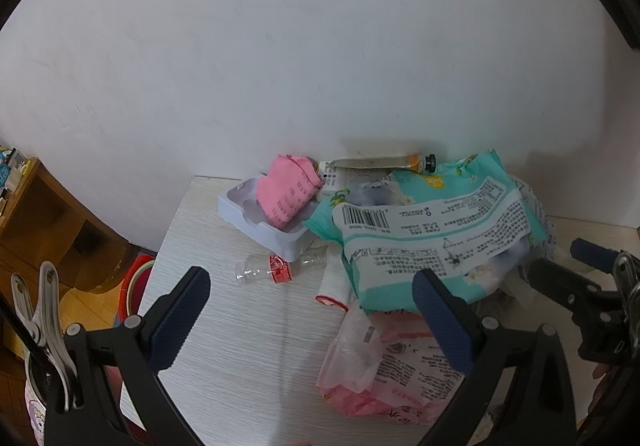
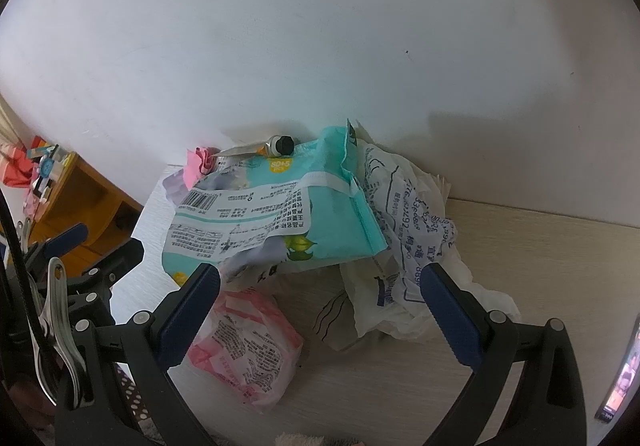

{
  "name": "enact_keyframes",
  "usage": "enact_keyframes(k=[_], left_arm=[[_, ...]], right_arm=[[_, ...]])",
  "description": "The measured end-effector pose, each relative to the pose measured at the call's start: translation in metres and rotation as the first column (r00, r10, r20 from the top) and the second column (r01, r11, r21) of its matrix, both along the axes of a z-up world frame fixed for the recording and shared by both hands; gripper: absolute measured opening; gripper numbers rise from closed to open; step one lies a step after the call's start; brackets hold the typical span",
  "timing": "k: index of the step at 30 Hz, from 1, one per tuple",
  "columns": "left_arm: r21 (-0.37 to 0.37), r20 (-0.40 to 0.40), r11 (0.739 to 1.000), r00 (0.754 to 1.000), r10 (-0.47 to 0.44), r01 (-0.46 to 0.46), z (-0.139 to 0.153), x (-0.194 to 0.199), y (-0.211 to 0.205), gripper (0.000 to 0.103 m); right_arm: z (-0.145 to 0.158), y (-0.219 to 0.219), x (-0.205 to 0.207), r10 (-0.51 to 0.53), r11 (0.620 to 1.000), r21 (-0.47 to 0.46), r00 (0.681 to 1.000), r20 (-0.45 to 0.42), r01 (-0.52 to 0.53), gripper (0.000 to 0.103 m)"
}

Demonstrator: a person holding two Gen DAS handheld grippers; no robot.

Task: Collect trash
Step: 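Close the left and right grippers on the teal snack bag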

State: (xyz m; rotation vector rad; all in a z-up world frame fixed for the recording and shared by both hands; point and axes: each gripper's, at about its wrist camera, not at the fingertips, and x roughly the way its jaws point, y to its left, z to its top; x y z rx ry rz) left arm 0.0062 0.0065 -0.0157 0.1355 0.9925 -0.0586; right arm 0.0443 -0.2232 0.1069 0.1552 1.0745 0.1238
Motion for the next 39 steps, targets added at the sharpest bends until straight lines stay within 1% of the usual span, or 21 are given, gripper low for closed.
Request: enact_keyframes(k=[6,9,10,11,14,17,19,22,23,24,25,26,27,28,29,30,31,32,33,34,39], left_arm=[[-0.011,-0.02,1.0,1.0,0.008,-0.008,-0.004,0.002,0.001,0.103],[-0.042,-0.052,0.999,0.999,0.01,-0.013,-0.009,0.004,0.004,0.103],[-0.063,-0.073,0.998,0.997,0.008,-0.013,-0.012,0.006,0.006,0.103],[-0.08,-0.081,0.997,0.997,0.008,-0.014,-0.012,0.007,0.007,0.102],[-0.184,-0.109,0.982,0.994,0.015,-0.035,-0.014,0.01,0.016,0.102],[-0.278,-0.14,0.958,0.99,0.024,-0.062,-0.019,0.017,0.022,0.102],[-0.318,-0.156,0.945,0.987,0.023,-0.072,-0.02,0.021,0.024,0.102],[-0.342,-0.182,0.936,0.983,0.018,-0.08,-0.027,0.03,0.02,0.102],[-0.346,-0.189,0.935,0.982,0.016,-0.081,-0.03,0.032,0.018,0.102],[-0.348,-0.201,0.934,0.979,0.013,-0.083,-0.034,0.035,0.015,0.102],[-0.348,-0.217,0.934,0.976,0.008,-0.085,-0.04,0.038,0.011,0.102],[-0.347,-0.234,0.933,0.972,0.007,-0.09,-0.045,0.041,0.008,0.101],[-0.352,-0.25,0.931,0.968,0.006,-0.097,-0.05,0.042,0.006,0.099],[-0.36,-0.263,0.927,0.965,0.003,-0.101,-0.053,0.041,0.003,0.079],[-0.364,-0.285,0.926,0.959,-0.004,-0.104,-0.058,0.042,0.0,0.04],[-0.352,-0.314,0.929,0.949,-0.003,-0.114,-0.063,0.044,-0.003,0.04],[-0.353,-0.331,0.928,0.944,-0.001,-0.123,-0.067,0.043,-0.004,0.038],[-0.358,-0.327,0.926,0.945,-0.003,-0.121,-0.067,0.041,-0.005,0.034],[-0.362,-0.321,0.925,0.947,-0.006,-0.116,-0.064,0.039,-0.005,0.033],[-0.366,-0.316,0.924,0.949,-0.009,-0.113,-0.061,0.037,-0.004,0.03],[-0.39,-0.269,0.915,0.963,-0.003,-0.106,-0.033,0.021,0.006,0.024]], right_arm=[[0.0,-0.001,0.0,0.0,1.0,0.002,1.0,0.0,0.0,0.102],[-0.002,-0.003,0.0,-0.009,1.0,0.014,1.0,-0.005,0.009,0.102],[-0.003,-0.005,-0.001,-0.015,1.0,0.027,1.0,-0.005,0.015,0.101],[-0.002,-0.007,0.0,-0.018,0.999,0.041,1.0,-0.005,0.018,0.097],[-0.001,-0.014,0.001,-0.026,0.992,0.123,0.999,-0.019,0.028,0.084],[-0.006,-0.018,0.005,-0.034,0.981,0.188,0.998,-0.054,0.044,0.079],[-0.011,-0.02,0.009,-0.044,0.971,0.231,0.996,-0.073,0.06,0.075],[-0.013,-0.02,0.017,-0.058,0.969,0.238,0.996,-0.062,0.072,0.074],[-0.015,-0.021,0.02,-0.059,0.969,0.235,0.996,-0.061,0.072,0.07],[-0.018,-0.018,0.024,-0.058,0.971,0.231,0.997,-0.059,0.07,0.062],[-0.02,-0.016,0.028,-0.056,0.973,0.222,0.997,-0.058,0.068,0.059],[-0.024,-0.011,0.032,-0.053,0.977,0.205,0.997,-0.061,0.064,0.049],[-0.027,-0.009,0.033,-0.051,0.979,0.195,0.997,-0.063,0.062,0.036],[-0.03,-0.004,0.036,-0.045,0.981,0.187,0.997,-0.066,0.056,0.029],[-0.032,-0.001,0.036,-0.041,0.982,0.183,0.997,-0.064,0.052,0.019],[-0.032,0.003,0.036,-0.037,0.984,0.173,0.997,-0.061,0.047,0.009],[-0.033,0.009,0.034,-0.03,0.987,0.153,0.998,-0.054,0.038,0.007],[-0.033,0.012,0.033,-0.022,0.99,0.138,0.999,-0.046,0.028,0.004],[-0.033,0.018,0.03,-0.017,0.992,0.122,0.999,-0.034,0.021,0.003],[-0.031,0.022,0.027,-0.011,0.993,0.114,1.0,-0.023,0.013,0.003],[-0.022,0.019,0.028,0.006,0.986,0.169,1.0,-0.003,-0.006,0.002]])
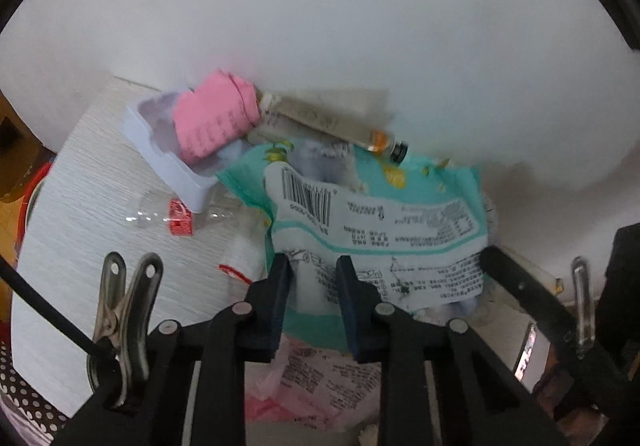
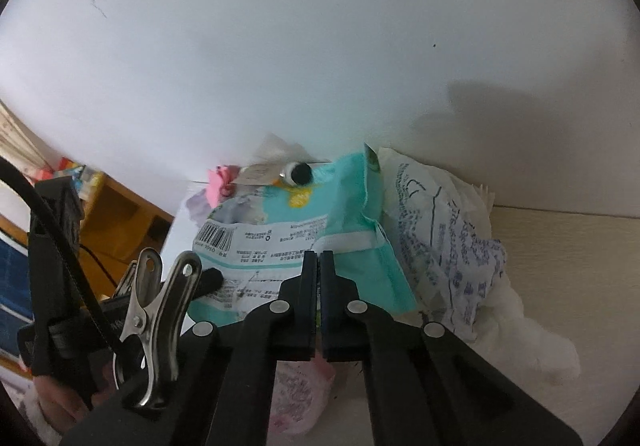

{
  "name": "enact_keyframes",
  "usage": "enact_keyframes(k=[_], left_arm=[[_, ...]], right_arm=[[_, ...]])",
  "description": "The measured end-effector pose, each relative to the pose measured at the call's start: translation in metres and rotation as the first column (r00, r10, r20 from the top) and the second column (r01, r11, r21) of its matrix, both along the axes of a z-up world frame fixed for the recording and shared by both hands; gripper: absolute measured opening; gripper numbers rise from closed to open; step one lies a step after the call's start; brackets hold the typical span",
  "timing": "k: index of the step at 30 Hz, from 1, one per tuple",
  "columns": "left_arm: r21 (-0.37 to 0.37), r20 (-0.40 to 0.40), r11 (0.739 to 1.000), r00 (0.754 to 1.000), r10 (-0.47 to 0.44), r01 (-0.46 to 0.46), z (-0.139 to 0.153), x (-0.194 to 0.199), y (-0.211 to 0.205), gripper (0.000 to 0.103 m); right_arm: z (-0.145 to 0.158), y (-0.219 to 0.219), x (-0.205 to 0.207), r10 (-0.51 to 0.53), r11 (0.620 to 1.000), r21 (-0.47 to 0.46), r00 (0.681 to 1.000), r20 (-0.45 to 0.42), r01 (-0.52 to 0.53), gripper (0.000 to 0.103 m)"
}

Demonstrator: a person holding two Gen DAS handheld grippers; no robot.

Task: Collect trash
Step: 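Close the left and right grippers on the teal snack bag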

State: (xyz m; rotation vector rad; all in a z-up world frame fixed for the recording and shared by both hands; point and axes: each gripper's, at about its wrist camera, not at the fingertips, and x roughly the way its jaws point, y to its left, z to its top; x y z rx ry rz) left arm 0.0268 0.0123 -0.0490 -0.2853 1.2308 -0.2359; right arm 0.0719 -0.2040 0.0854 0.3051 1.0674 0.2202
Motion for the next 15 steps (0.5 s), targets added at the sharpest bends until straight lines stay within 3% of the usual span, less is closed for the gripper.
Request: enact_keyframes(k=[11,15], left_arm=[[0.021,0.095,1.0,0.995,-0.016,0.014,0.059,-0.035,0.015,0.022],[0.034,0.11,0.999,0.994,-0.017,0.014,0.063,-0.031,0.014,0.022]], right_arm=[[0.037,0.013,-0.028,0.014,1.0,0.016,0.995,0.1,-0.015,0.001],[0.049,0.019,-0.04,0.004,0.999,0.035,0.994,0.11,-0.008,0.001]])
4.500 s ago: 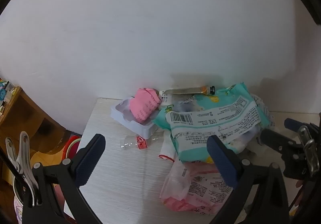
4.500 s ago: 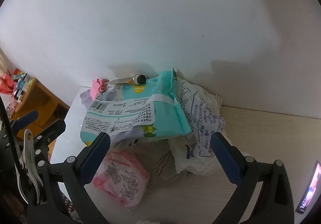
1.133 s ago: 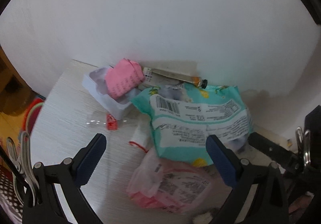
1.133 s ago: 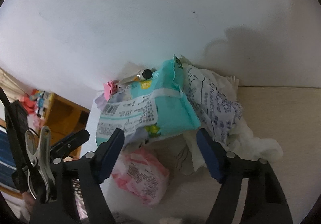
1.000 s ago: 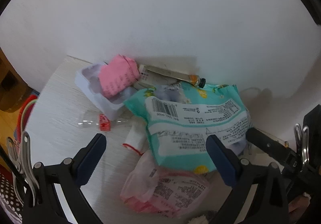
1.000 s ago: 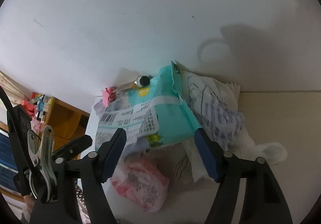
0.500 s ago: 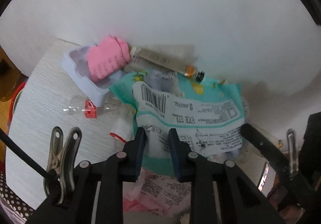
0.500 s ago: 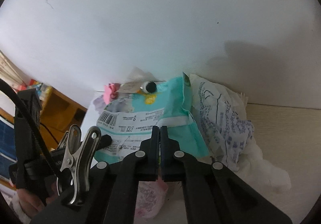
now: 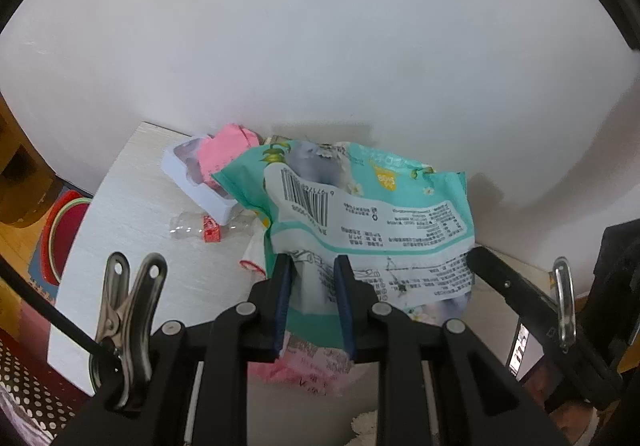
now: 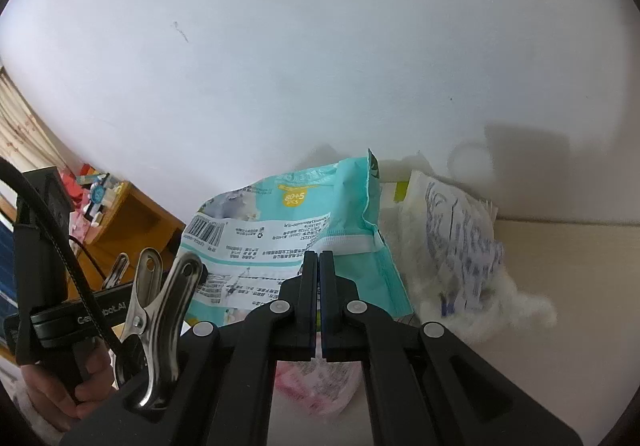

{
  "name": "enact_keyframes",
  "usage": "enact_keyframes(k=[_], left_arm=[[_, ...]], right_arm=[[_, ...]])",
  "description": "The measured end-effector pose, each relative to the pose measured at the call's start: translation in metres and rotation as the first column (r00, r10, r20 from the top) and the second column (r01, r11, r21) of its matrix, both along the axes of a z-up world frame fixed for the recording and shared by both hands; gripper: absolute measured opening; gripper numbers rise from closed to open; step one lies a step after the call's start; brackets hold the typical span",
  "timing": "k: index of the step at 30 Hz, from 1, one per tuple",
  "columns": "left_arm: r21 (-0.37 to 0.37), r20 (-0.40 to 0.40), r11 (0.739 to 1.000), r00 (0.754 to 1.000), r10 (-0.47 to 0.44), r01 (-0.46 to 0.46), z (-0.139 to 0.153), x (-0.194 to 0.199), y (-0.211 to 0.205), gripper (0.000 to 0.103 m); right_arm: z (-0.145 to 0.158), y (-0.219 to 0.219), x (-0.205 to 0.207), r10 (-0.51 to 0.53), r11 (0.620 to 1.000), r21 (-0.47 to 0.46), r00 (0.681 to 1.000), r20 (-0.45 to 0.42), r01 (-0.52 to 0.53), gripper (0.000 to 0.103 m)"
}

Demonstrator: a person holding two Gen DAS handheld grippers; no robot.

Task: Collect trash
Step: 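Close the left and right grippers on the teal snack bag, then lift the teal snack bag with both grippers and carry it to the red bucket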

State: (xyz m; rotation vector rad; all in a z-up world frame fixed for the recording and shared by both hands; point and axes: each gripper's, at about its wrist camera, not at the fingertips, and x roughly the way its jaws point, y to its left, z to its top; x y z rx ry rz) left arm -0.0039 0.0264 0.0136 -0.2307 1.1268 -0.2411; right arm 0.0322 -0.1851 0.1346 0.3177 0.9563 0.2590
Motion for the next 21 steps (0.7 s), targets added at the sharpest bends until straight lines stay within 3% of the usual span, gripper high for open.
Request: enact_keyframes(k=[8,13,21], left_arm=[[0.042,0.047,0.999,0.999,0.017,-0.019,0.027,-0.026,0.014,0.022],[0.026,0.078,0.997,0.995,0.068,-0.07,0.041,-0.041,0.037,0.021],[0.005,0.097,0.987,0.982,0.16,-0.162,0.045,-0.044,0.092,0.02]], right_arm=[[0.019,0.0,-0.025,0.024,0.999,0.029,1.0,0.019,-0.025,0.001],[0.028,0.012,-0.039,0.07,0.997,0.043,0.997,0.035,-0.071,0.001],[0.031,0.065,-0.026,0.177,0.984,0.022,0.984,0.03,-0.178,0.001]])
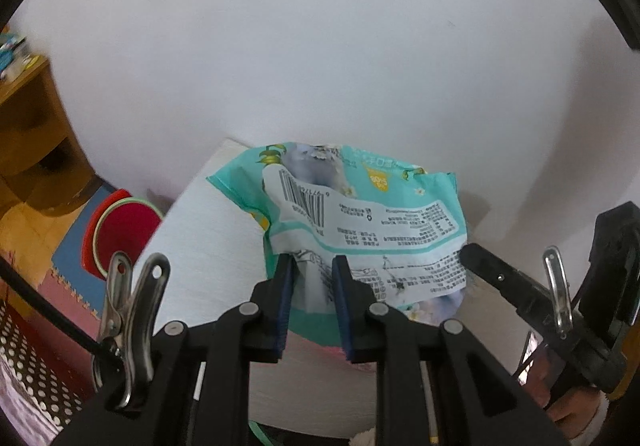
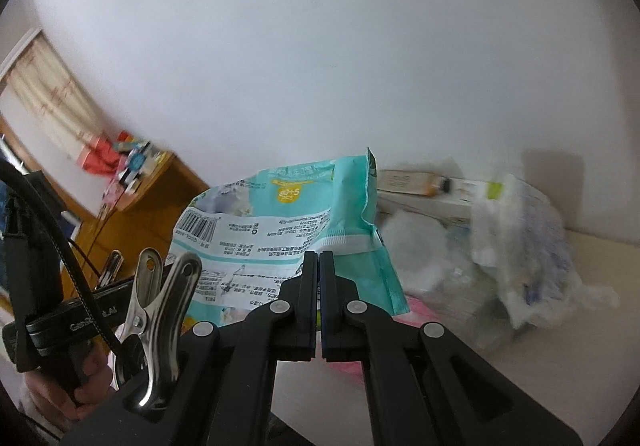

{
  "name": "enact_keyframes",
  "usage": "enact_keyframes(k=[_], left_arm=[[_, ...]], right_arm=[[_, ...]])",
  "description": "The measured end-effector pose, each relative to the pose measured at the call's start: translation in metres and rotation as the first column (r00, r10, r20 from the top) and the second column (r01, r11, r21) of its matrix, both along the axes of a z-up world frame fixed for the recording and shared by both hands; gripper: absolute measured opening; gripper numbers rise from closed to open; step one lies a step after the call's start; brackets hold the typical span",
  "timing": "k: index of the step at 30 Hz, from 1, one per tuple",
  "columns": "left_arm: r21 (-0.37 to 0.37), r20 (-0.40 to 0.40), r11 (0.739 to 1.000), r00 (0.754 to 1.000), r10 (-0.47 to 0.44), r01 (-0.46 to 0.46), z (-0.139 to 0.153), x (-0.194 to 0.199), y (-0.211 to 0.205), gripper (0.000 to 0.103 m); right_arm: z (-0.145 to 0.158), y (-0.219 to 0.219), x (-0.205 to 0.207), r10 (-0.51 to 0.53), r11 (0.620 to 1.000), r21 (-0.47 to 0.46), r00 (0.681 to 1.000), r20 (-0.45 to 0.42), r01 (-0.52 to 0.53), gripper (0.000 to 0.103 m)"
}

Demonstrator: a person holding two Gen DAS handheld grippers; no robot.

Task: Collect trash
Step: 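Lift the teal snack bag with both grippers and carry it to the red bucket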

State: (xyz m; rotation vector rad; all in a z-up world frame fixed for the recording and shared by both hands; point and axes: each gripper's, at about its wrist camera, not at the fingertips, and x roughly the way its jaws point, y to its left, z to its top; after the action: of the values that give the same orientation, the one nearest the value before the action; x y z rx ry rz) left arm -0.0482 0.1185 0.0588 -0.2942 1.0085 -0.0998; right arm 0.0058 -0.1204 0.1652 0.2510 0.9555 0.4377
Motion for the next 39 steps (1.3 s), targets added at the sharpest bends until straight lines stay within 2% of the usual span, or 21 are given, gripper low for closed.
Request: enact_keyframes(k=[3,5,8,13,17,19,21,23,27,29,32,35,39], left_arm=[[-0.001,-0.006,0.999,0.999,0.049,-0.049,0.005,0.009,0.035,0.02],[0.004,0.019,0.997,0.997,0.074,-0.074,0.017,0.021,0.064,0.02],[0.026,0.059,0.993,0.991,0.117,-0.119,0.037,0.034,0.112,0.02],[0.062,0.115,0.97,0.967,0.225,-0.233,0.064,0.06,0.203,0.02],[0.06,0.11,0.953,0.951,0.29,-0.298,0.07,0.065,0.266,0.02],[0.058,0.084,0.946,0.946,0.314,-0.319,0.058,0.065,0.292,0.02],[0.041,0.045,0.94,0.94,0.337,-0.339,0.038,0.061,0.315,0.02],[0.029,0.019,0.937,0.938,0.346,-0.347,0.012,0.058,0.332,0.021],[-0.034,-0.087,0.93,0.928,0.362,-0.366,-0.089,0.07,0.378,0.021],[-0.075,-0.165,0.916,0.911,0.378,-0.394,-0.143,0.082,0.405,0.02],[-0.089,-0.234,0.908,0.895,0.381,-0.41,-0.208,0.102,0.437,0.02],[-0.092,-0.299,0.902,0.876,0.38,-0.422,-0.26,0.106,0.447,0.02],[-0.103,-0.396,0.893,0.842,0.368,-0.438,-0.324,0.106,0.455,0.02]], right_arm=[[0.004,0.036,0.015,0.058,0.998,-0.022,0.998,-0.017,-0.059,0.001],[0.011,0.069,0.03,0.114,0.992,-0.048,0.993,-0.008,-0.114,0.001],[0.024,0.125,0.054,0.19,0.979,-0.09,0.981,0.038,-0.186,0.001],[0.041,0.228,0.089,0.274,0.959,-0.097,0.957,0.094,-0.265,0.001],[0.039,0.298,0.103,0.314,0.947,-0.091,0.946,0.081,-0.307,0.001],[0.032,0.324,0.105,0.339,0.937,-0.111,0.939,0.061,-0.331,0.001],[0.016,0.35,0.108,0.359,0.926,-0.136,0.933,0.023,-0.353,0.002],[-0.004,0.382,0.108,0.387,0.901,-0.21,0.922,-0.011,-0.381,0.002],[-0.059,0.433,0.117,0.438,0.823,-0.352,0.893,-0.103,-0.445,0.001],[-0.103,0.464,0.122,0.471,0.752,-0.434,0.865,-0.172,-0.496,0.001],[-0.162,0.499,0.128,0.516,0.653,-0.514,0.824,-0.235,-0.556,0.001],[-0.228,0.528,0.14,0.515,0.595,-0.527,0.791,-0.331,-0.607,0.001],[-0.293,0.546,0.152,0.478,0.574,-0.496,0.758,-0.444,-0.652,0.001]])
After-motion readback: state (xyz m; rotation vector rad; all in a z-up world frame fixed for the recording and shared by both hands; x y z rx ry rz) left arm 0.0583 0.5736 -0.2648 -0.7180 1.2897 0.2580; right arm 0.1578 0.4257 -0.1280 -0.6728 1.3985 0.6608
